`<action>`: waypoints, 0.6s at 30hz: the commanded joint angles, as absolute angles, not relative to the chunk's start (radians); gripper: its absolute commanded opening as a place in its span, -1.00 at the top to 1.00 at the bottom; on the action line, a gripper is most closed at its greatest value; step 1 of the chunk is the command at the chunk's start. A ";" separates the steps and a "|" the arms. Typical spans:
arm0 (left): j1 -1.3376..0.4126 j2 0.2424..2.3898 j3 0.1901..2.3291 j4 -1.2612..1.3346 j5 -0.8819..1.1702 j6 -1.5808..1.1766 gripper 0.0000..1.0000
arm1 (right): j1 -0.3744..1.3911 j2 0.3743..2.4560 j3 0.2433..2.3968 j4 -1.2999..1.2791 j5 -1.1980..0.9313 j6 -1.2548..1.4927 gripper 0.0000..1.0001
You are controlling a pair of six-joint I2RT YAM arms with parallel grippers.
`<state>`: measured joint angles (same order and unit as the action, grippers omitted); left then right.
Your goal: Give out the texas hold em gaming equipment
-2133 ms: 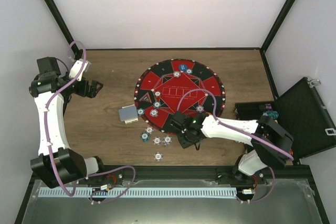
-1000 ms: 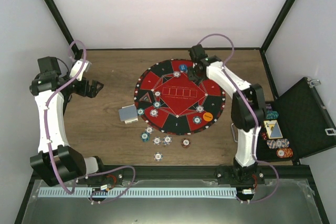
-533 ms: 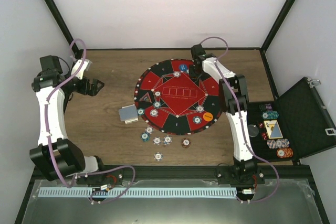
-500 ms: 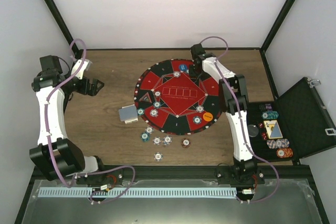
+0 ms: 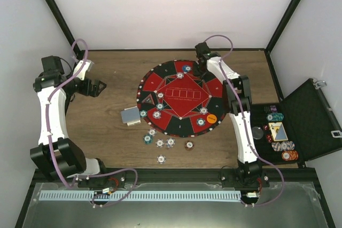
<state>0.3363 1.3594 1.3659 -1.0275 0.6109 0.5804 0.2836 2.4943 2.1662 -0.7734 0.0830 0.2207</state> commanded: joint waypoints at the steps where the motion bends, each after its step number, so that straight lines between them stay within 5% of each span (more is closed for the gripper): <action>1: 0.342 1.358 1.381 -1.025 0.632 0.581 -1.00 | 0.271 2.499 2.199 -0.806 0.080 0.206 0.03; 6: 0.342 1.351 1.378 -1.032 0.628 0.581 -1.00 | 0.271 2.416 2.225 -0.834 0.081 0.208 -0.36; 11: 0.342 1.349 1.386 -1.047 0.625 0.579 -1.00 | 0.290 2.291 2.191 -0.873 0.115 0.218 -0.52; 18: 0.342 1.321 1.384 -1.056 0.627 0.573 -1.00 | 0.439 1.911 1.692 -0.761 0.162 0.251 -0.60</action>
<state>0.3363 1.3560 1.3663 -1.0405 0.6102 0.5789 0.3325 2.1098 1.8992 -0.8009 0.1287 0.2260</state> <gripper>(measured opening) 0.999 0.798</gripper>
